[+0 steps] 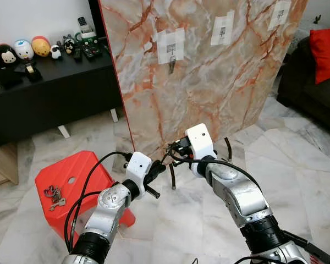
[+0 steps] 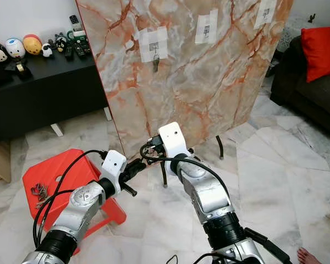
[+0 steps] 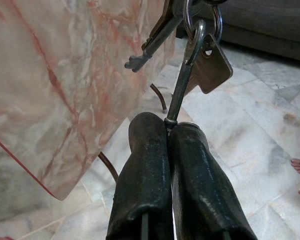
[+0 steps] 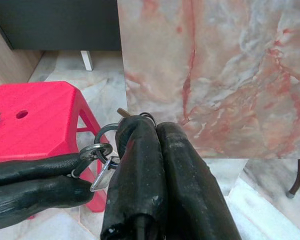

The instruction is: Hang keys on a hook

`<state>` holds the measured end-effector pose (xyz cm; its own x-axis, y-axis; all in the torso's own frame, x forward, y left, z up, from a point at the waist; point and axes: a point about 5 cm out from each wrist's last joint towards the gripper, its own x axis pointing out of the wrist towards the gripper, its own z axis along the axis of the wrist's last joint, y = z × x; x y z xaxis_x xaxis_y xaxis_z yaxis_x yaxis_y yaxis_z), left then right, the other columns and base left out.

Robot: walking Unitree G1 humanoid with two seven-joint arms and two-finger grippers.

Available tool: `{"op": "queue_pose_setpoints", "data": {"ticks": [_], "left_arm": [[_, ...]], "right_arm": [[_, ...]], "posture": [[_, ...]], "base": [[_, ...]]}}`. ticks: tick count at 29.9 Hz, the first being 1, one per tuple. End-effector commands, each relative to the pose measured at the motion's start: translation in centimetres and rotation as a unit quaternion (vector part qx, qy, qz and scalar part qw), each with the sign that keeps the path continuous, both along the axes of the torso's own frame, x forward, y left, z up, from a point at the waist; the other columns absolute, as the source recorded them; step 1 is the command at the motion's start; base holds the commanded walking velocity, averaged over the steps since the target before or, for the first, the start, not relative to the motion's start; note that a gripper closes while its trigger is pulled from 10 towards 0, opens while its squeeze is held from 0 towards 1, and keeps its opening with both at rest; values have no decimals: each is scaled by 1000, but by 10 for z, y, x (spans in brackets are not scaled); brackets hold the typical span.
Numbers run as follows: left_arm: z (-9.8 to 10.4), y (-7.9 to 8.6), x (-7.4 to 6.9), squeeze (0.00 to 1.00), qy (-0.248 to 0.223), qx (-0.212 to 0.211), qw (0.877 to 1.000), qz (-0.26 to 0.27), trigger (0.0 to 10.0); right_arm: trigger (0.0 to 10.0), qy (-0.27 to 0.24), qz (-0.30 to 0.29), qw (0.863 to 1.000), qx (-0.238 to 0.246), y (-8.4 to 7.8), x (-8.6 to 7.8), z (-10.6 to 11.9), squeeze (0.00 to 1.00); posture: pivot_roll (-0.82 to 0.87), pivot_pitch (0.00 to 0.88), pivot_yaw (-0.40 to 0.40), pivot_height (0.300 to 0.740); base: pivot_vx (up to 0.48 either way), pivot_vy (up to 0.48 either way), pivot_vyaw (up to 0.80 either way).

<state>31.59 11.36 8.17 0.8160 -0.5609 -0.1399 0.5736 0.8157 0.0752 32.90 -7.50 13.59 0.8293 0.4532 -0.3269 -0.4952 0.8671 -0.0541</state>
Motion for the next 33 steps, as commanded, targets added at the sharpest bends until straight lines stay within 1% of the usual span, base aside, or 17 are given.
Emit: {"op": "queue_pose_setpoints", "data": {"ticks": [1, 5, 7, 11, 17, 18, 19, 20, 23, 26, 28, 29, 31, 33], "left_arm": [[2, 21, 1, 0, -5, -12, 999, 42, 0], [3, 21, 1, 0, -5, -13, 999, 42, 0], [3, 21, 1, 0, -5, -14, 999, 42, 0], [3, 21, 1, 0, -6, -15, 999, 42, 0], [3, 21, 0, 0, -6, -14, 999, 41, 0], [2, 21, 0, 0, -6, -14, 999, 41, 0], [2, 21, 0, 0, -5, -13, 999, 41, 0], [2, 21, 0, 0, -4, -12, 999, 40, 0], [1, 20, 0, 0, -3, -11, 999, 39, 0], [1, 20, 0, 0, -3, -10, 999, 38, 0], [1, 20, 0, 0, -2, -9, 999, 37, 0], [1, 20, 0, 0, -2, -9, 999, 37, 0], [1, 20, -1, 0, -2, -9, 999, 37, 0], [1, 20, -1, 0, -1, -8, 999, 36, 0]], "right_arm": [[10000, 18, -55, 998, -31, -31, 3, -11, 0], [10000, 19, -56, 998, -35, -34, 3, -12, 0], [10000, 21, -54, 997, -48, -36, 3, -14, 0], [10000, 26, -52, 997, -55, -37, 2, -16, 0], [10000, 23, -51, 997, -55, -38, 2, -16, 0], [10000, 20, -48, 997, -49, -36, 2, -14, 133], [10000, 19, -47, 998, -46, -36, 3, -13, 702], [10000, 15, -44, 998, -37, -34, 3, -11, 1000], [10000, 14, -41, 999, -33, -31, 3, -10, 1000], [10000, 18, -27, 999, -16, -25, 2, -7, 1000], [10000, 19, -15, 999, -21, -22, 1, -8, 996], [10000, 18, -1, 999, -30, -19, -1, -9, 0], [10000, 17, 11, 999, -38, -16, -3, -10, 0], [10000, 15, 1, 999, -32, -17, -3, -10, 0]], "posture": [[88, 79, -5, 740], [90, 81, -8, 740], [88, 81, -7, 740], [88, 80, -7, 740], [89, 80, -6, 740], [88, 80, -6, 740], [88, 80, -6, 740], [88, 80, -6, 740], [88, 80, -6, 740], [88, 80, -6, 740], [88, 80, -6, 740], [87, 82, -5, 740], [87, 82, -5, 740], [87, 82, -5, 740]], "base": [[0, 0, 0], [0, 0, 0], [0, 0, 0], [0, 0, 0], [0, 0, 0], [0, 0, 0], [0, 0, 0], [0, 0, 0], [0, 0, 0], [0, 0, 0], [0, 0, 0], [0, 0, 0], [0, 0, 0], [0, 0, 0]]}}
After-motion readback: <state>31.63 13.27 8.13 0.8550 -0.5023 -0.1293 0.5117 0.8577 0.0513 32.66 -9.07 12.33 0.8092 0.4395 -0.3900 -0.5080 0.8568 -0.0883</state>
